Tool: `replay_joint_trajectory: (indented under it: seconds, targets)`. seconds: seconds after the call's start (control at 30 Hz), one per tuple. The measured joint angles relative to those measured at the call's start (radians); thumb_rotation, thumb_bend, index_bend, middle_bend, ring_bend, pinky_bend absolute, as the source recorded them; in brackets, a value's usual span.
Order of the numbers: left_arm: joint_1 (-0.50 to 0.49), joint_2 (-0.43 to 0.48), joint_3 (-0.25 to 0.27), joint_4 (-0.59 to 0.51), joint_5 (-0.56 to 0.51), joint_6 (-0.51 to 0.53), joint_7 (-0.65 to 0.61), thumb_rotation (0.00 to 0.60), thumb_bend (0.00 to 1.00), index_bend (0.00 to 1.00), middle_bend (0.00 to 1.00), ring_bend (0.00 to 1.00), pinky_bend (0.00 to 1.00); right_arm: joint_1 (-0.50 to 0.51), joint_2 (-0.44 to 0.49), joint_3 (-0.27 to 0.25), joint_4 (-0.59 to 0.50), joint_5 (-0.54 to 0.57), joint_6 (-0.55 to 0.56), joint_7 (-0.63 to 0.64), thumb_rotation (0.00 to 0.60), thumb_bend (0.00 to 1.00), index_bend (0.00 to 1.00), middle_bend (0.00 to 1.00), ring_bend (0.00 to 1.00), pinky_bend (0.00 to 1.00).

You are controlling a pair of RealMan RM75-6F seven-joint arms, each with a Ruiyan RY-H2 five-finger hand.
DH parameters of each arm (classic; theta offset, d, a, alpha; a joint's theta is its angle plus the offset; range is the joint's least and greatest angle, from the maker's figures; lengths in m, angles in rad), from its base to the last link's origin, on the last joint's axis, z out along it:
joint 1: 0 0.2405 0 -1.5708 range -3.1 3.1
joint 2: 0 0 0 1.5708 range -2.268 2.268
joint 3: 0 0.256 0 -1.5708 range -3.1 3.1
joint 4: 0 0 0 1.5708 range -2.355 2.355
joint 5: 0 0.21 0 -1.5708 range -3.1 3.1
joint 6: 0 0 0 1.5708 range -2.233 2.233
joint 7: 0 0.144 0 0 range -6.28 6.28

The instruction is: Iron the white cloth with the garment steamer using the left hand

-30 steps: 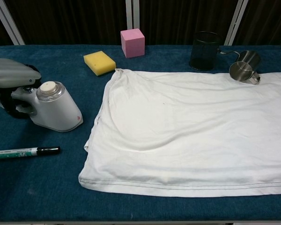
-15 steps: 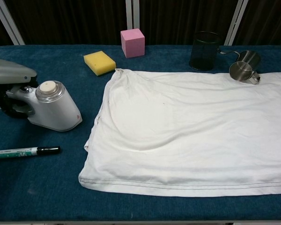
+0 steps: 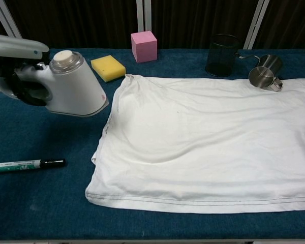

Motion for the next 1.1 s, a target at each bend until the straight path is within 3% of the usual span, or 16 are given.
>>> replay_joint_trajectory:
  seconds: [0.17,0.33,0.6,0.83,1.1]
  targets:
    - [-0.084,-0.017,-0.027,-0.022,-0.028,-0.021,0.056,0.6,0.74,0.83,0.91,0.76,0.58,0.034,-0.045,-0.008,0.005,-0.03,-0.041,-0.014,0.6,0.69,0.18,0.14,0.09,0.25]
    - [-0.184,-0.085,-0.043,-0.02,-0.121,-0.02,0.149,0.6,0.74,0.83,0.91,0.76,0.58,0.062,-0.087,-0.024,0.014,-0.045,-0.087,-0.027,0.6,0.97,0.21,0.16,0.13,0.27]
    - [-0.356,-0.204,-0.012,0.015,-0.333,0.003,0.349,0.6,0.74,0.83,0.91,0.76,0.58,0.071,-0.113,-0.042,0.023,-0.044,-0.099,-0.028,0.6,1.0,0.21,0.18,0.13,0.27]
    - [-0.494,-0.301,0.021,0.068,-0.518,0.014,0.414,0.595,0.74,0.83,0.91,0.76,0.58,0.073,-0.123,-0.054,0.032,-0.035,-0.107,-0.028,0.6,1.0,0.21,0.18,0.13,0.28]
    - [-0.594,-0.395,0.075,0.179,-0.703,0.023,0.465,0.513,0.73,0.83,0.91,0.76,0.58,0.07,-0.132,-0.062,0.041,-0.035,-0.097,-0.017,0.6,1.0,0.21,0.18,0.13,0.28]
